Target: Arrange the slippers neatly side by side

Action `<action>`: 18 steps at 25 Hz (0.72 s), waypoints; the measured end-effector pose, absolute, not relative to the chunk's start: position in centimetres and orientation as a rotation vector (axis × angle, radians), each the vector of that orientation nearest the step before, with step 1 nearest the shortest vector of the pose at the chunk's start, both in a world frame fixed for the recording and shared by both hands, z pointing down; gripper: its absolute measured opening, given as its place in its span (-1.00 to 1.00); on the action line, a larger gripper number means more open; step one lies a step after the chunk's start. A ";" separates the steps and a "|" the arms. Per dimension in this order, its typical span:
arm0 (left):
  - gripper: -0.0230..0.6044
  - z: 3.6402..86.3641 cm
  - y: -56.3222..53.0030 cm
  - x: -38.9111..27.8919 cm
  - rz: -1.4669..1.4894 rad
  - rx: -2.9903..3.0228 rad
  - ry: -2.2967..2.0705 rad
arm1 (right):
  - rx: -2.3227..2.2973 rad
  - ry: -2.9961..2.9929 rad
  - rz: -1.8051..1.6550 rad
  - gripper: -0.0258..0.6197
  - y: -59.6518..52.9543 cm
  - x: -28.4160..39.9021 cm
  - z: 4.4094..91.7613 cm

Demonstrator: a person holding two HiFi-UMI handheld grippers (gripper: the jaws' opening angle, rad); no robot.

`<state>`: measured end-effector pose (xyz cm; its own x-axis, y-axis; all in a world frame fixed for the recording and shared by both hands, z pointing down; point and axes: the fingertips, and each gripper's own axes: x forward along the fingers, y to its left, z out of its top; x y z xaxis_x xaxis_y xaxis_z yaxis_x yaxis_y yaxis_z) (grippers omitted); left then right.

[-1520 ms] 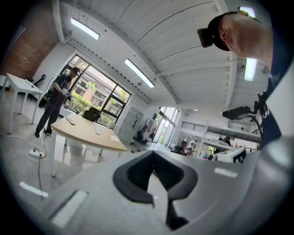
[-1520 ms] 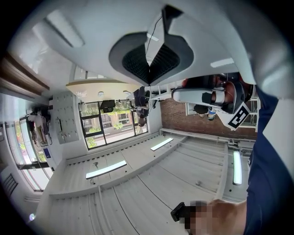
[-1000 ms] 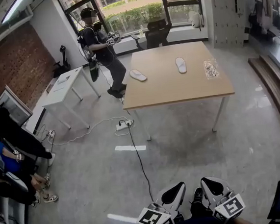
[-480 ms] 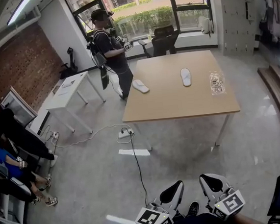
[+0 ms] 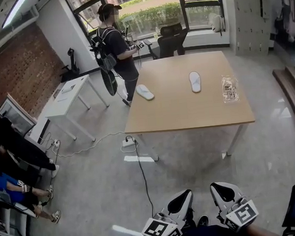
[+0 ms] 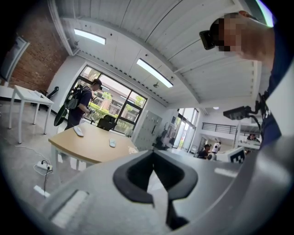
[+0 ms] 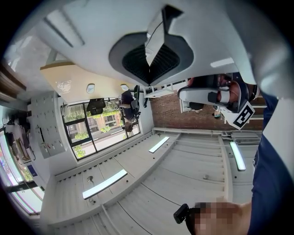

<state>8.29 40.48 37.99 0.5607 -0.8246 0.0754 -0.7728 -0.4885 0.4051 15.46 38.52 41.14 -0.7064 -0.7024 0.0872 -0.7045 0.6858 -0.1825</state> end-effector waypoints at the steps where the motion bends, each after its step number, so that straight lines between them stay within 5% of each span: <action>1: -0.92 38.1 39.7 8.3 -0.179 2.406 -1.286 | 1.196 -2.876 0.321 -0.89 37.9 15.3 41.2; 18: -0.92 38.8 23.0 1.3 -0.209 2.444 -1.158 | 1.290 -2.819 0.308 -0.89 22.2 8.0 40.8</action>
<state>1.30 23.04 38.76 0.6409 -0.7663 0.0451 -0.7021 -0.5614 0.4379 8.03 22.22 40.83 -0.6570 -0.7465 0.1058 -0.7517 0.6378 -0.1679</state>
